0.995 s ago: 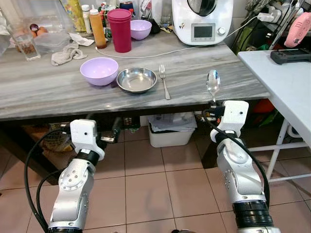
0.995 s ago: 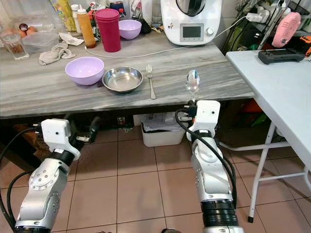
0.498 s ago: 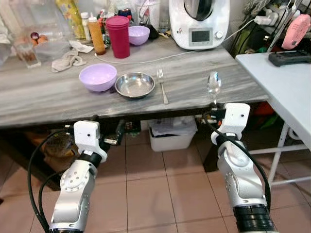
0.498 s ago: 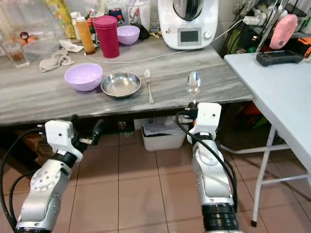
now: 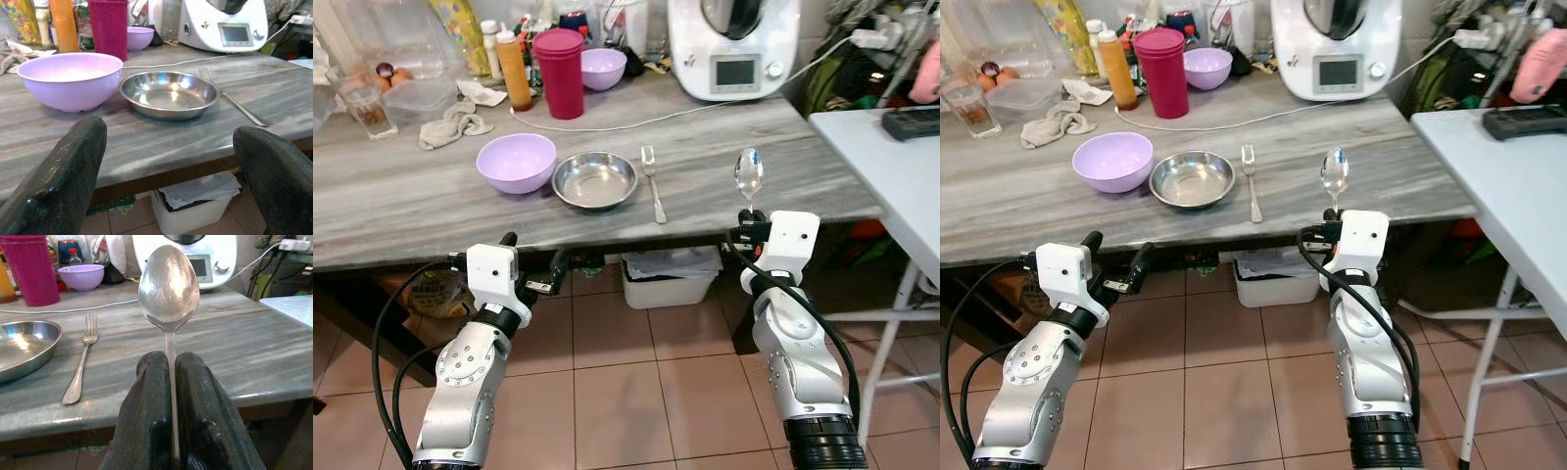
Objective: Setting the table
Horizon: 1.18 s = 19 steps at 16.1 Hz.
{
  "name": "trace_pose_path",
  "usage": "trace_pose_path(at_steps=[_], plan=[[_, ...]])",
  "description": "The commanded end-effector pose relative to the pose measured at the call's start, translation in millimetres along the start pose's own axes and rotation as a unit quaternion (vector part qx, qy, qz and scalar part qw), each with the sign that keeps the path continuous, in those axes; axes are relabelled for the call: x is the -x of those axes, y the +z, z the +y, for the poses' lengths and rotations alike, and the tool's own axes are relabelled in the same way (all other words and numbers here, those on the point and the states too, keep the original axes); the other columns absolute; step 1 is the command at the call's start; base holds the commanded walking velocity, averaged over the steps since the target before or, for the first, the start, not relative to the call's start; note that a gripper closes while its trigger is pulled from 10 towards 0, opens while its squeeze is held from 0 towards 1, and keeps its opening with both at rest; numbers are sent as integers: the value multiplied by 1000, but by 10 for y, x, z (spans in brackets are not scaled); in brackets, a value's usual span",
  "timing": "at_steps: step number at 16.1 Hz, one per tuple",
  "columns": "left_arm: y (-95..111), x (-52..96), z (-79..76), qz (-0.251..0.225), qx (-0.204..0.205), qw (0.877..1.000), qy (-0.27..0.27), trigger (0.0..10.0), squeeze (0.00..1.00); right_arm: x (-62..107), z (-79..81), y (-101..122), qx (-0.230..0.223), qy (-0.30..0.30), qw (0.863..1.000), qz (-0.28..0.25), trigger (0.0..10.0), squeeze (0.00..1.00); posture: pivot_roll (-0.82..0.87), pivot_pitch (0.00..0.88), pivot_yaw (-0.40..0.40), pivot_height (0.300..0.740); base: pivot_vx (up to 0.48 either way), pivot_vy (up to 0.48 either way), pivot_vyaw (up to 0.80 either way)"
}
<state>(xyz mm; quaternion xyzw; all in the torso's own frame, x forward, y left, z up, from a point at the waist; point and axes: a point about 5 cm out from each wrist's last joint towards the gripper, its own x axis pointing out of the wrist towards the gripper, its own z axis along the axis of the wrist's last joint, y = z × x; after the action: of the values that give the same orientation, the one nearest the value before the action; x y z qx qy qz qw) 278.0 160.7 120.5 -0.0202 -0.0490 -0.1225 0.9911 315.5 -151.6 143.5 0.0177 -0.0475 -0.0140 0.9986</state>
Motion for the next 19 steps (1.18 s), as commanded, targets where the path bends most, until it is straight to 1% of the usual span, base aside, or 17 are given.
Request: trace_pose_path(at_steps=[1, 5, 9, 19], plan=[[16, 0, -5, 1, -2, 1000, -4, 10000, 0, 6, -11, 63, 2, -3, 1000, -14, 10000, 0, -142, 87, 39, 740, 341, 0, 0], [2, 6, -25, 3, 1, 1000, -5, 10000, 0, 17, -22, 65, 4, -2, 1000, -13, 10000, 0, -147, 90, 36, 740, 340, 0, 0], [-4, 7, -46, 5, 2, 1000, -7, 10000, 0, 25, 23, 55, 0, 11, 1000, -9, 10000, 0, -150, 94, 38, 740, 340, 0, 0], [-22, 3, -69, 9, 3, 1000, -12, 10000, 0, 49, 42, 58, 1, 21, 1000, -8, 10000, 0, -155, 95, 40, 740, 341, 0, 0]])
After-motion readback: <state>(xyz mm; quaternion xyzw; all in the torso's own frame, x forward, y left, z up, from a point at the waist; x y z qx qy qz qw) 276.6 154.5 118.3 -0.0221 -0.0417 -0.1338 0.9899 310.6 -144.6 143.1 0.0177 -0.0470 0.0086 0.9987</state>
